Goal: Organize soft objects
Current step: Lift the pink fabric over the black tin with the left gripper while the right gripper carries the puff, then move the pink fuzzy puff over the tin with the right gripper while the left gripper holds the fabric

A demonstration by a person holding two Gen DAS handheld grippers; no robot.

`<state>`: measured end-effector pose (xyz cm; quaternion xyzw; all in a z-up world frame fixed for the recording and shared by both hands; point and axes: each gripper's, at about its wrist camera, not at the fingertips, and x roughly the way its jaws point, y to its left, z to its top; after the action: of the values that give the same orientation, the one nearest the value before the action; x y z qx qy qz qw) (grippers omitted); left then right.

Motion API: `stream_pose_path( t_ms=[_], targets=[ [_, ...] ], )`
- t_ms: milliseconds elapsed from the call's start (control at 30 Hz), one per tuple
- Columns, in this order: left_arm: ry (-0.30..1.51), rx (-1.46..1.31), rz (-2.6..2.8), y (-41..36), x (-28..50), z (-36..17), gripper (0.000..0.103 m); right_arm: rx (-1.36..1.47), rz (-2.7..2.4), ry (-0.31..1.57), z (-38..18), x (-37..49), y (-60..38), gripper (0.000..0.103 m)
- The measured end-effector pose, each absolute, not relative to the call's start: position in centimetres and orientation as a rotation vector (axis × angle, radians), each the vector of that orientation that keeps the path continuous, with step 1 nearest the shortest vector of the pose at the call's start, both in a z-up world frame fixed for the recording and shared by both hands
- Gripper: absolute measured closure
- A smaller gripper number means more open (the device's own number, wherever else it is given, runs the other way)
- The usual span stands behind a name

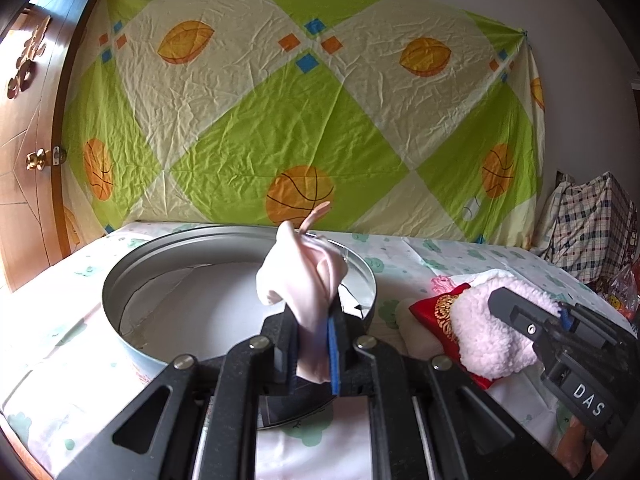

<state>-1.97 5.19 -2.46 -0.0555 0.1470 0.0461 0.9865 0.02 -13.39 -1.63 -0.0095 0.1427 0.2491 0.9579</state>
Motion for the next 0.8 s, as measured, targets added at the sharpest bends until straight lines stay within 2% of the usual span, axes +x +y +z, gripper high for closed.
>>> stream_pose_path(
  t_ms=[800],
  targets=[
    [0.293, -0.133, 0.152, 7.5, -2.5, -2.7, 0.094, -0.042, 0.557, 0.283, -1.8, -0.4, -11.1, 0.078]
  ],
)
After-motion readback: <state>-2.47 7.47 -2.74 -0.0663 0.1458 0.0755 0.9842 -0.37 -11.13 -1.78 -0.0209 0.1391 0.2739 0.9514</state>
